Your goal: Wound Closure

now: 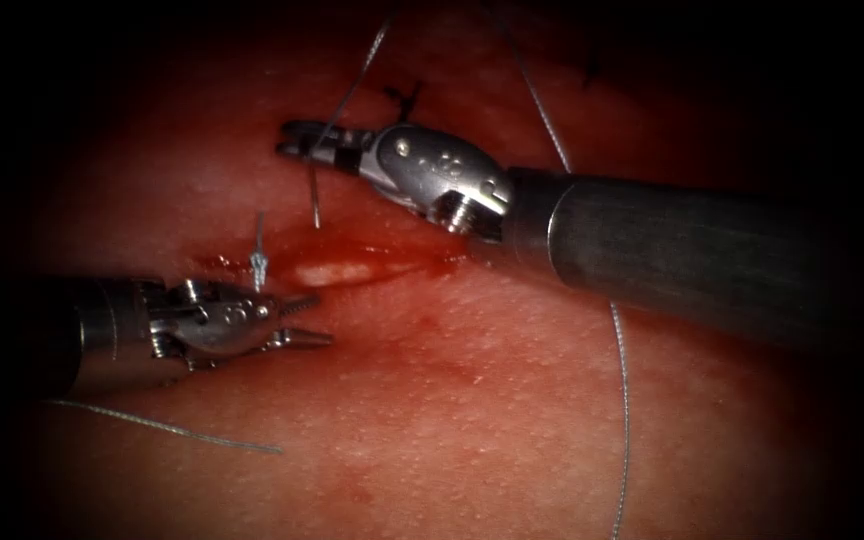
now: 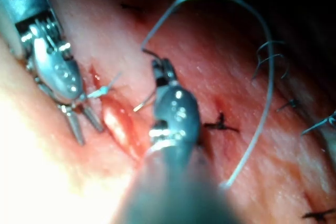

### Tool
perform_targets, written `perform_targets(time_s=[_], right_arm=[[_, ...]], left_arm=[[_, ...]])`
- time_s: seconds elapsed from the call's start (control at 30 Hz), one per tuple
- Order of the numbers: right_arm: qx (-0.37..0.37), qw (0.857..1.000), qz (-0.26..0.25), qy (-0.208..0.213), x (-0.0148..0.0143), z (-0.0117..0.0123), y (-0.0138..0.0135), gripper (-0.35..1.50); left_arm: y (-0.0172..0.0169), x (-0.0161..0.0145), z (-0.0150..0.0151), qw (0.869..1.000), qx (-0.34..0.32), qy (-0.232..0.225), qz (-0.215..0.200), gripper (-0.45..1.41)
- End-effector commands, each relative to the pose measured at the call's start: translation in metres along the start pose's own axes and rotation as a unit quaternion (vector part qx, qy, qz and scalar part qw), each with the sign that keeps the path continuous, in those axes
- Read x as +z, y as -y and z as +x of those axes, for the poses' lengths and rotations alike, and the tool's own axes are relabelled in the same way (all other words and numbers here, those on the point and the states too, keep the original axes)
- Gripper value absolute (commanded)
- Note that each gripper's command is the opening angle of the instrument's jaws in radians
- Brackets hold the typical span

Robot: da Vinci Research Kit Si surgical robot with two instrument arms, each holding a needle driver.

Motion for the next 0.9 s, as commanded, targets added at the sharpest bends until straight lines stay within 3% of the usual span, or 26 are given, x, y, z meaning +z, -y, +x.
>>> perform_targets(time_s=[0.03, 0.47, 0.6, 0.9], right_arm=[[0.016, 1.0, -0.003, 0.0, 0.001, 0.0002, -0.0003, -0.35], [0.129, 0.991, 0.008, 0.031, 0.0012, -0.0003, 0.0003, -0.35], [0.199, 0.977, 0.044, 0.055, 0.0016, -0.0011, 0.0012, -0.35], [0.317, 0.944, 0.061, 0.072, 0.0016, -0.0016, 0.0017, -0.35]], left_arm=[[0.0, 0.0007, 0.0005, 1.0, 0.0, -0.001, 0.0, 0.27], [0.0, 0.0007, 0.0006, 1.0, 0.0, -0.001, 0.0, 0.27], [0.0, 0.0007, 0.0005, 1.0, 0.0, -0.001, 0.0, 0.27], [0.0003, 0.0005, 0.0003, 1.0, 0.002, -0.001, -0.002, 0.27]])
